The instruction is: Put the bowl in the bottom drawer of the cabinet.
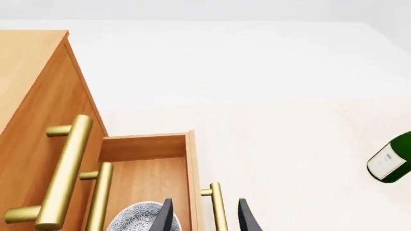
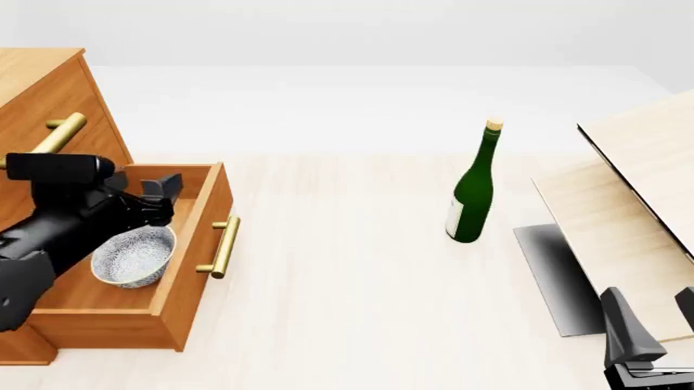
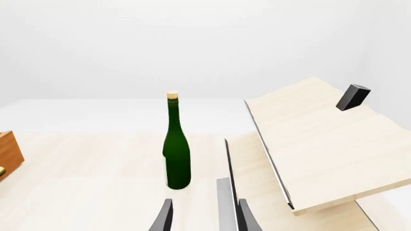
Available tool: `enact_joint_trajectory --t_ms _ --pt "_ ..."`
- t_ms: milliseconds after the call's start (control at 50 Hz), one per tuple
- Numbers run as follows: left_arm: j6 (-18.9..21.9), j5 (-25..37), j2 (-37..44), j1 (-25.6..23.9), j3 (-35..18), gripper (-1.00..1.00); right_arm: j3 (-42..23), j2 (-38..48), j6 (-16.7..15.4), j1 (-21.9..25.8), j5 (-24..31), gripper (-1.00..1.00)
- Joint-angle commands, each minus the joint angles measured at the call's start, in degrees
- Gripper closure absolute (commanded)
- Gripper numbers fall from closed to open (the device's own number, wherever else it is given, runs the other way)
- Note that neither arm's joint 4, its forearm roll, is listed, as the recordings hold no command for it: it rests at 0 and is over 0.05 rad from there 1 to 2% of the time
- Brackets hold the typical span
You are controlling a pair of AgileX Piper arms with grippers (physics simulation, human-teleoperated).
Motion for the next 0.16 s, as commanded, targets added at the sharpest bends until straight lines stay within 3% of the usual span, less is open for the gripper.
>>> enact_joint_trajectory --t_ms 20,160 --pt "0.8 0.6 -4.1 -2.4 -0.4 -1.0 0.0 0.0 0.0 0.0 0.0 -1.0" --pt "1.6 -0.3 -4.6 -4.3 -0.3 -1.0 0.0 0.0 0.0 0.0 0.0 -1.0"
